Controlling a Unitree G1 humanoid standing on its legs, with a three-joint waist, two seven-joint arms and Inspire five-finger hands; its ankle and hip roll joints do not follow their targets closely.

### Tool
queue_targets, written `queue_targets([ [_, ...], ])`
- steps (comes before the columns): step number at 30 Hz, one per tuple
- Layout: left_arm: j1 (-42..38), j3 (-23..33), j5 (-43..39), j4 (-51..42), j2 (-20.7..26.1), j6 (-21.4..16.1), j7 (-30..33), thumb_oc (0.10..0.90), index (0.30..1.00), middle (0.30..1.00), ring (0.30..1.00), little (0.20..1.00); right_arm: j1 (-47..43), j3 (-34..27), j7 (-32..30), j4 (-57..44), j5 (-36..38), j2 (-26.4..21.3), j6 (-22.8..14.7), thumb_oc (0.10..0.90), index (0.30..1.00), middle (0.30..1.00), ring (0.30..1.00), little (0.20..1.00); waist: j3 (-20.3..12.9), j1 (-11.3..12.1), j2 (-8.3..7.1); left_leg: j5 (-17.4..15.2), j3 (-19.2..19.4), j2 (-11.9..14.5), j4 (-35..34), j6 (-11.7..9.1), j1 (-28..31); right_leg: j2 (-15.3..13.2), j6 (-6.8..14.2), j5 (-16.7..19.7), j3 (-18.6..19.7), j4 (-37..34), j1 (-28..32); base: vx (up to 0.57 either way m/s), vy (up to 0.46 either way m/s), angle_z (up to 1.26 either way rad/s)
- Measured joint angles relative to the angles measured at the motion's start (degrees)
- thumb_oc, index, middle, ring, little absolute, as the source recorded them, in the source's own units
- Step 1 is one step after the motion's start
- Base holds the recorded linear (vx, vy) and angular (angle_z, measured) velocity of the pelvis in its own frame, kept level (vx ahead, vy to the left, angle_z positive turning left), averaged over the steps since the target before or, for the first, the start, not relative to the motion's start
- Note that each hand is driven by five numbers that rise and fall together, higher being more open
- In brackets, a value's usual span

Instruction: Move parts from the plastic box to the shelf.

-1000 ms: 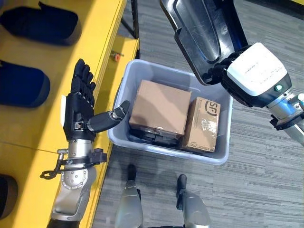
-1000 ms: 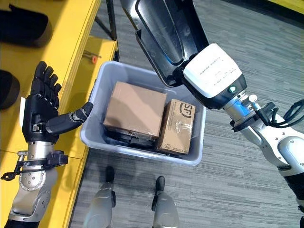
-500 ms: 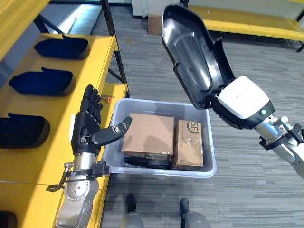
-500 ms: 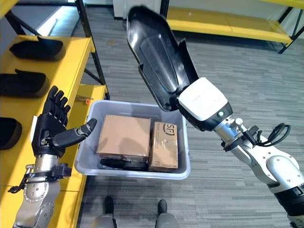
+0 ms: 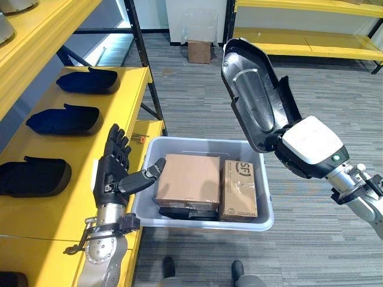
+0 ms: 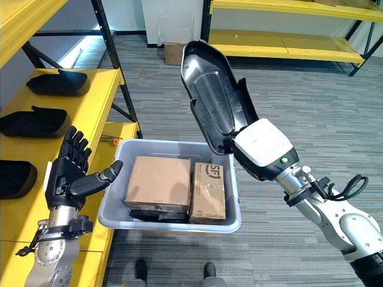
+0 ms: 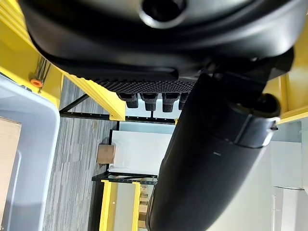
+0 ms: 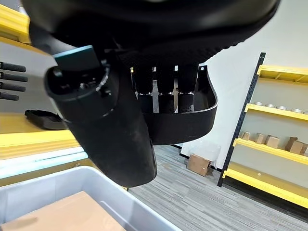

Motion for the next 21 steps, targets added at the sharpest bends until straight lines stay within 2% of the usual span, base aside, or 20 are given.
queue_targets([
  [15, -0.21, -1.50, 0.03, 0.08, 0.02, 0.02, 0.36, 0.900, 1.000, 1.000, 1.000, 1.000, -0.43, 0.38, -0.01, 0.12, -0.02, 0.00, 0.24, 0.400, 0.300, 0.300, 0.300, 0.300, 0.00, 0.00, -0.01, -0.03, 0.16, 0.04, 0.19, 0.05, 0.10, 0.04, 0.04, -0.14, 0.29, 0.55, -0.27, -0.01, -0.023, 0.00],
  [21, 0.01, -1.41, 0.03, 1.67, 0.00, 0.02, 1.36, 0.900, 1.000, 1.000, 1.000, 1.000, -1.06, 1.21, 0.00, 0.46, 0.06, 0.00, 0.17, 0.400, 0.300, 0.300, 0.300, 0.300, 0.00, 0.33, -0.01, -0.03, -0.05, 1.29, 0.91, 0.08, 0.18, 1.20, -0.59, -1.23, 0.24, 2.84, -0.95, -0.06, -0.110, -0.01],
])
